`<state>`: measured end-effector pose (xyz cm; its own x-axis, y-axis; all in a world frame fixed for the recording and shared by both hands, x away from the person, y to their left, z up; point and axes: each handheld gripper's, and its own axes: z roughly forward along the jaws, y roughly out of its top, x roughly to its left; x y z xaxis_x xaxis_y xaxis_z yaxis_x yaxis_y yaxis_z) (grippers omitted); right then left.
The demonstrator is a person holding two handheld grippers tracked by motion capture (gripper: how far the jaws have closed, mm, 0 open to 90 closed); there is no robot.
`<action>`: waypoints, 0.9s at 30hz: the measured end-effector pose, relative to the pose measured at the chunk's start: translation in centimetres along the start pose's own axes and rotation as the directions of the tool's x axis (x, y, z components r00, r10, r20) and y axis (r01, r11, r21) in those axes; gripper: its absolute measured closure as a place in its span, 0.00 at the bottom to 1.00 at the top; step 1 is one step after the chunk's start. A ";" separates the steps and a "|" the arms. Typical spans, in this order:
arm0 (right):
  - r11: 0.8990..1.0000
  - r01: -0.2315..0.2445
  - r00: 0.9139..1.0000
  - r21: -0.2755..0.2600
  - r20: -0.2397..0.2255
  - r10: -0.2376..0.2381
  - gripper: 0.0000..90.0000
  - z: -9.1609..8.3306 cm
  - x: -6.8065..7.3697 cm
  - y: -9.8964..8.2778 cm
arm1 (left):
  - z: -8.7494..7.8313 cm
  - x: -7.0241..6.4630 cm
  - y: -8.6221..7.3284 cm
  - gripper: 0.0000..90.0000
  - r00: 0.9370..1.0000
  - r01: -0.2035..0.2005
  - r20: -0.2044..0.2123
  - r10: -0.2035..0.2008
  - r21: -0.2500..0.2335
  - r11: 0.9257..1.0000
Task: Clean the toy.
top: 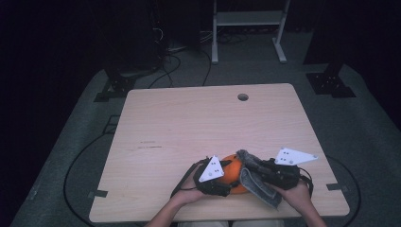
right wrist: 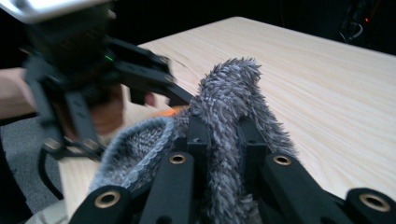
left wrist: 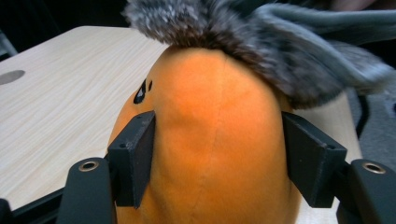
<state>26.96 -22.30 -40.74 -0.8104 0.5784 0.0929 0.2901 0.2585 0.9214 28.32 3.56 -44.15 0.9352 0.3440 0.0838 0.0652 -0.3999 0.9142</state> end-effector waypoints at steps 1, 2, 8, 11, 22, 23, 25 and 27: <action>1.000 0.000 1.000 0.000 0.000 0.000 0.87 0.0 0.0 0.0 | 0.0 0.0 0.0 0.34 1.000 0.000 0.000 0.000 0.000 1.000; 0.999 -0.038 0.999 -0.009 0.004 0.038 0.87 -0.2 -0.9 -0.7 | -0.1 0.1 0.1 0.32 1.000 0.012 0.009 -0.012 -0.004 1.000; 0.999 -0.050 0.998 0.002 0.025 0.049 0.87 -0.7 -1.6 -1.0 | -0.1 1.0 0.1 0.12 0.997 0.069 0.027 -0.070 0.017 0.997; 0.999 -0.043 0.999 0.013 0.034 0.042 0.87 -0.7 -1.3 -0.7 | 0.1 1.1 -0.2 0.17 0.998 0.056 0.033 -0.057 0.022 0.998; 1.000 -0.007 1.000 -0.003 -0.004 0.007 0.87 0.0 -0.1 0.2 | 0.5 -0.1 -0.2 0.37 1.000 0.001 -0.007 -0.001 0.017 1.000; 0.999 -0.042 0.998 0.006 0.055 0.042 0.87 -0.6 -1.3 -0.3 | 0.7 -0.1 -0.2 0.37 1.000 0.007 -0.007 -0.007 0.013 1.000; 0.997 -0.071 0.995 0.003 0.076 0.070 0.87 -1.2 -1.6 -0.3 | 0.8 -0.1 -0.2 0.37 1.000 0.009 -0.006 -0.009 0.010 1.000; 0.998 -0.055 0.998 -0.019 0.041 0.056 0.87 -1.4 -1.0 0.0 | 0.7 -0.1 -0.3 0.37 1.000 0.017 -0.009 -0.017 0.005 1.000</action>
<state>27.05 -23.93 -40.30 -0.7717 0.6229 0.1285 0.3244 0.2116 0.9220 28.45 3.01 -44.69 0.9307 0.3586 0.0721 0.0825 -0.3979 0.9137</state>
